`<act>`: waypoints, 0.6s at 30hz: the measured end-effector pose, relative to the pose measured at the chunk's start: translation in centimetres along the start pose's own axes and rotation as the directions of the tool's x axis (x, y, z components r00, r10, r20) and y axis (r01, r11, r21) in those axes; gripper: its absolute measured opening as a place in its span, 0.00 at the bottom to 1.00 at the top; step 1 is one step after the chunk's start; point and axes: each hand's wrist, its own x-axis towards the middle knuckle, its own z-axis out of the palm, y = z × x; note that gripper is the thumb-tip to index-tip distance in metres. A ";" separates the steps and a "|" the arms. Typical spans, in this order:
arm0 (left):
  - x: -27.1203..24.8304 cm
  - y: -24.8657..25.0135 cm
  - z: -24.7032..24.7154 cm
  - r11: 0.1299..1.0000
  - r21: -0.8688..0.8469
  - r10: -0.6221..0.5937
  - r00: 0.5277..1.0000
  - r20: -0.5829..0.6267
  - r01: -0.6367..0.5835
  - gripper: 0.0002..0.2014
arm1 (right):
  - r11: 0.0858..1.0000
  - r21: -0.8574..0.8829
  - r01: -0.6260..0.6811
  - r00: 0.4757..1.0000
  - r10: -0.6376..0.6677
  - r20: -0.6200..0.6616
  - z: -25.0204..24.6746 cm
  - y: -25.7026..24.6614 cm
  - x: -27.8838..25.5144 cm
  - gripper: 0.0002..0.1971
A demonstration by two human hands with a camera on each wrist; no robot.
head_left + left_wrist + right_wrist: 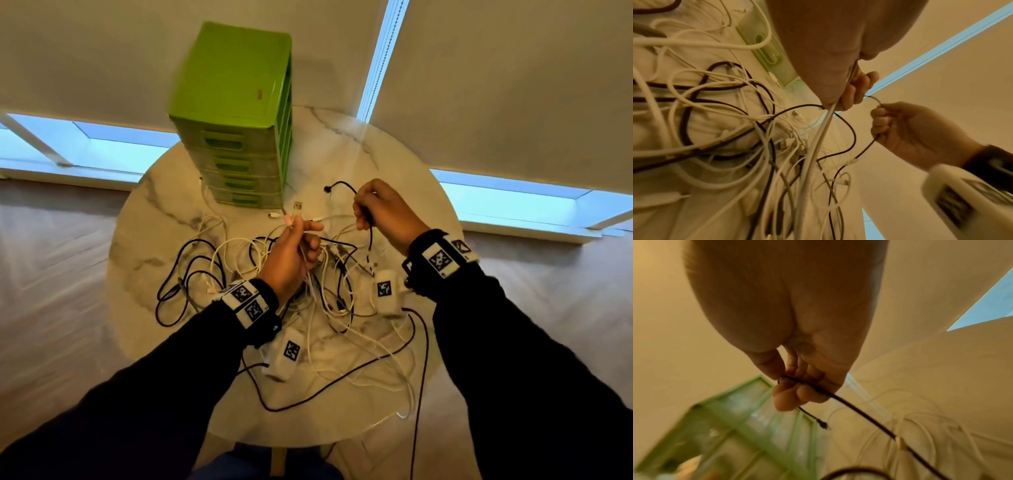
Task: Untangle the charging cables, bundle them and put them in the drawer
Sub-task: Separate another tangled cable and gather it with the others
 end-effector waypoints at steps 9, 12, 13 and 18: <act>-0.6 1.1 1.6 0.990 -0.121 -0.060 0.997 0.053 0.066 0.23 | 0.890 -0.382 0.249 0.954 -0.158 0.255 4.9 3.5 -11.1 0.12; -2.0 1.0 1.9 0.999 0.034 -0.030 0.992 0.124 0.026 0.22 | 0.912 -0.336 0.236 0.959 -0.163 0.233 6.0 3.0 -11.9 0.12; -2.4 1.2 2.0 0.996 0.091 -0.012 0.992 0.125 0.000 0.21 | 0.917 -0.321 0.237 0.962 -0.177 0.207 6.4 2.6 -12.1 0.12; -3.3 1.9 1.5 0.990 0.138 0.030 0.998 0.059 -0.038 0.22 | 0.943 -0.201 0.265 0.962 -0.274 -0.017 7.2 1.0 -13.3 0.10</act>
